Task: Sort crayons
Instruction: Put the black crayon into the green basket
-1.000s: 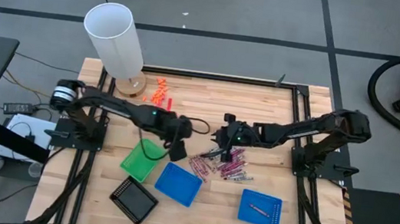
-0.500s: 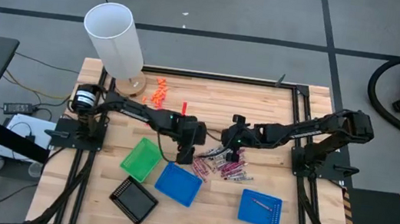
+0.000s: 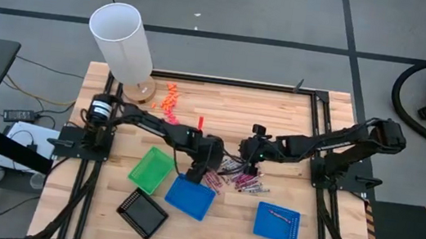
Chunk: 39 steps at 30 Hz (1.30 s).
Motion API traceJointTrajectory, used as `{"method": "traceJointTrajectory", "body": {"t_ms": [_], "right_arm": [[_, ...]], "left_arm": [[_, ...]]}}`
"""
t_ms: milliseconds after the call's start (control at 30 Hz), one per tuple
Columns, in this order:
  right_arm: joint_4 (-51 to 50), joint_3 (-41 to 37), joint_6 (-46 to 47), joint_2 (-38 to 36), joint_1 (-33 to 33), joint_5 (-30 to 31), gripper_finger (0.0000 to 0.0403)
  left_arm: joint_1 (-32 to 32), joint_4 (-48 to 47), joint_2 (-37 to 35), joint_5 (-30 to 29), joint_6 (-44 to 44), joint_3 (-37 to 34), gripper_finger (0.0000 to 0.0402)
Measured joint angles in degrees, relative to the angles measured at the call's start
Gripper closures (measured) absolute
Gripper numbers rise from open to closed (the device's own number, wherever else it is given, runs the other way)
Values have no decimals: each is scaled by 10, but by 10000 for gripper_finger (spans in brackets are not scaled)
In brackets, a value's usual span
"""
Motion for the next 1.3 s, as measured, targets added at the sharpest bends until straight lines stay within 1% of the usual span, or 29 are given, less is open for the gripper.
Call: {"method": "traceJointTrajectory", "body": {"t_ms": [200, 367, 667, 1000, 1233, 1300], "right_arm": [[28, -20, 4, -15, 0, -2, 319], [40, -20, 5, -15, 0, -16, 319], [45, -20, 9, -14, 0, -19, 319], [49, -20, 9, -14, 0, -28, 319], [49, -20, 10, -14, 0, -32, 319], [49, -20, 10, -14, 0, -32, 319]], "left_arm": [[0, 8, 1, 11, 78, 4, 225], [4, 24, 7, 12, 102, 4, 225], [4, 30, 19, 13, 106, 3, 231], [4, 28, 19, 10, 116, 3, 287], [7, 20, 14, -43, 74, 12, 294], [12, -3, 13, -57, 56, 25, 294]]}}
